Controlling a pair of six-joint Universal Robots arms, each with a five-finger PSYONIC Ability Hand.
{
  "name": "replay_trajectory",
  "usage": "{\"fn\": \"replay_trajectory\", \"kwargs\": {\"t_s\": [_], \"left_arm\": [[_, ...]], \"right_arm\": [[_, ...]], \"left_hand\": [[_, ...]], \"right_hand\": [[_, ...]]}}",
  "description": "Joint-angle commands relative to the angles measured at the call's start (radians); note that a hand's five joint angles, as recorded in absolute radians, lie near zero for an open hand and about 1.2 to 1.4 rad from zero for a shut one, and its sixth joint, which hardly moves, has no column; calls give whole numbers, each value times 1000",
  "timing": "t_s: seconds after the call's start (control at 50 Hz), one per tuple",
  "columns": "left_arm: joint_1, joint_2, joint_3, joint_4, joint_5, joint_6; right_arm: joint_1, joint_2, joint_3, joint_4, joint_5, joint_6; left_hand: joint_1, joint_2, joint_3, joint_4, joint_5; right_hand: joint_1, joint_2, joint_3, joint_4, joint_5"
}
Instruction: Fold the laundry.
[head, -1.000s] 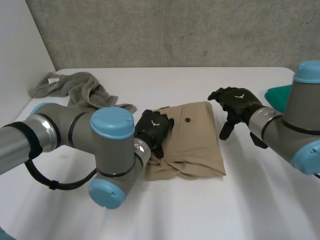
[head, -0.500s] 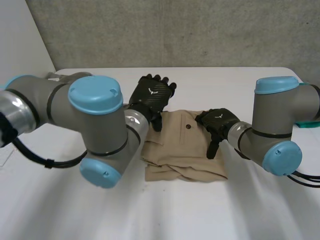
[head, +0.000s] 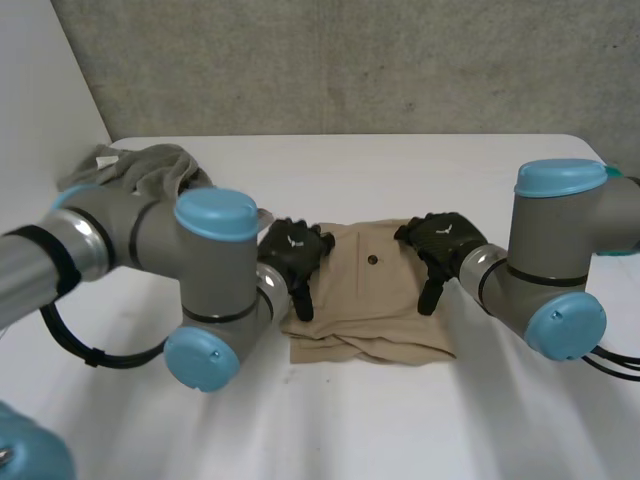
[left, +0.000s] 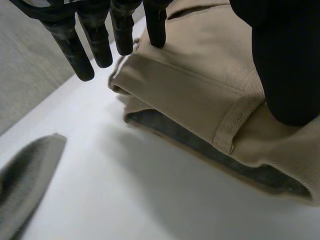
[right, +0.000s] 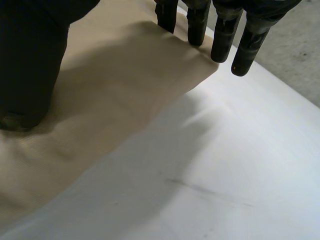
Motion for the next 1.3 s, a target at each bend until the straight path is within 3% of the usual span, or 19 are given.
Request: {"fn": "replay_trajectory", "kwargs": {"t_s": [0.02, 0.08, 0.2, 0.3, 0.38, 0.64, 1.0, 1.2, 1.3], "left_arm": [[-10, 149, -20, 3, 17, -27], [-12, 195, -29, 0, 52, -49], [7, 309, -52, -51, 220, -121], [42, 378, -49, -121, 372, -191], [60, 419, -48, -146, 443, -228], [50, 448, -63, -154, 454, -245], [56, 461, -83, -152, 452, -247], [57, 462, -85, -152, 451, -250], [57, 462, -88, -152, 451, -253]], "right_arm": [[-5, -146, 124, -126, 49, -6], [-5, -253, 224, -212, 75, -7], [0, -404, 415, -277, 72, 8], [23, -435, 531, -287, 71, 14], [79, -432, 601, -319, 55, 56], [148, -285, 655, -571, 42, 74], [147, -149, 545, -629, 43, -24], [147, -91, 453, -657, 38, -25], [147, -37, 390, -646, 42, -25]], "left_hand": [[-11, -28, -35, -29, -23], [-12, -28, -35, -29, -23], [-3, -19, -26, -20, -14], [-3, -19, -26, -20, -14], [6, -10, -17, -11, -6], [3, -13, -20, -14, -8], [3, -13, -20, -14, -8], [6, -10, -17, -11, -6], [6, -10, -17, -11, -6]], "right_hand": [[31, -24, -22, -70, -54], [31, -24, -22, -70, -54], [31, -24, -22, -70, -54], [31, -24, -22, -70, -54], [31, -24, -22, -70, -54], [31, -24, -22, -70, -54], [31, -24, -22, -70, -54], [188, 132, 135, 87, 103], [461, 405, 407, 359, 375]]}}
